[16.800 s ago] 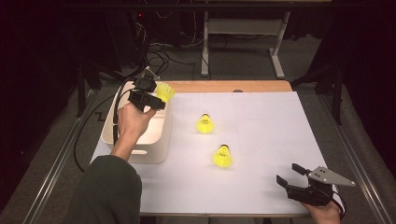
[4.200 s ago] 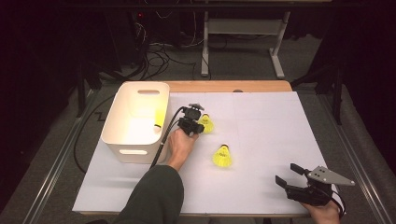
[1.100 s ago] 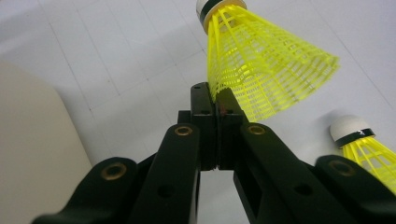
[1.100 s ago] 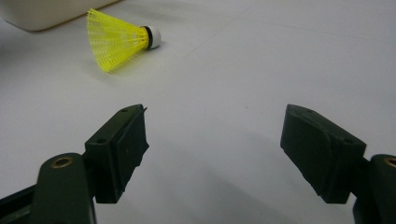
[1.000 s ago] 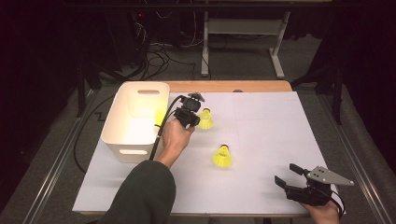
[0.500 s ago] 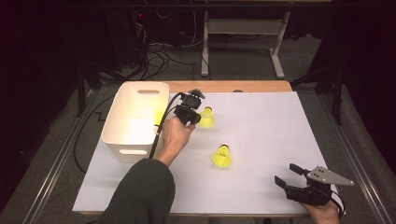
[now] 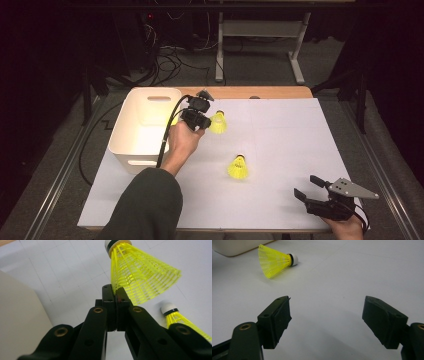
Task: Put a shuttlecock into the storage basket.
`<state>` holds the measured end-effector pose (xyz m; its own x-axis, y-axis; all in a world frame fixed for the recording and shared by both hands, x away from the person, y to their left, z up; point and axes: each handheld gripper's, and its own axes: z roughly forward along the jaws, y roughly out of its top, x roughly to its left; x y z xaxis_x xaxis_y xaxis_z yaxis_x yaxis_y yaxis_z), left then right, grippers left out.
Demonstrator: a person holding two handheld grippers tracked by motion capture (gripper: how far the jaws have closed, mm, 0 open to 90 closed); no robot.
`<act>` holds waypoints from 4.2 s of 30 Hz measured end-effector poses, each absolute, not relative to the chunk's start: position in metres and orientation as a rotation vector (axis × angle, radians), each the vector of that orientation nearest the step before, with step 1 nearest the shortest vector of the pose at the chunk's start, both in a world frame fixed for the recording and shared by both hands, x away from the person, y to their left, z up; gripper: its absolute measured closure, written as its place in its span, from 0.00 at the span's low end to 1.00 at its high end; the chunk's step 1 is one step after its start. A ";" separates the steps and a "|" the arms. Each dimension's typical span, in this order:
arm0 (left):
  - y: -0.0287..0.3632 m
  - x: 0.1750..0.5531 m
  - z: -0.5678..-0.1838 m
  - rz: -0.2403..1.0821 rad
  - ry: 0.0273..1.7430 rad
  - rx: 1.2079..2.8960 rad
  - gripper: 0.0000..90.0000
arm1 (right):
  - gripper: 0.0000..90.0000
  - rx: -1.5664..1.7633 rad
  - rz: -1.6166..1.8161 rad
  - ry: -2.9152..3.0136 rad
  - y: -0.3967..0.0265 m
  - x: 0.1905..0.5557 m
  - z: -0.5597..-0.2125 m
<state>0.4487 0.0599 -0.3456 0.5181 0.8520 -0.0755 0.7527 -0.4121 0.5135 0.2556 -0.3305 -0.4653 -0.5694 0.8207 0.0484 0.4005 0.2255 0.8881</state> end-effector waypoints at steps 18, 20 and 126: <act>0.077 0.450 -0.336 0.278 1.316 2.261 0.99 | 0.26 1.122 1.298 2.074 -0.330 0.256 -0.466; 0.078 0.450 -0.335 0.278 1.313 2.259 0.99 | 0.26 1.121 1.297 2.075 -0.330 0.256 -0.466; 0.176 0.437 -0.293 0.350 1.399 2.158 1.00 | 0.26 1.137 1.293 2.076 -0.331 0.257 -0.466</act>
<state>0.4373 0.1764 -0.2934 0.4277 0.9011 -0.0719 0.7611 -0.3161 0.5664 0.2569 -0.3307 -0.4662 -0.5648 0.8235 0.0538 0.4113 0.2243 0.8835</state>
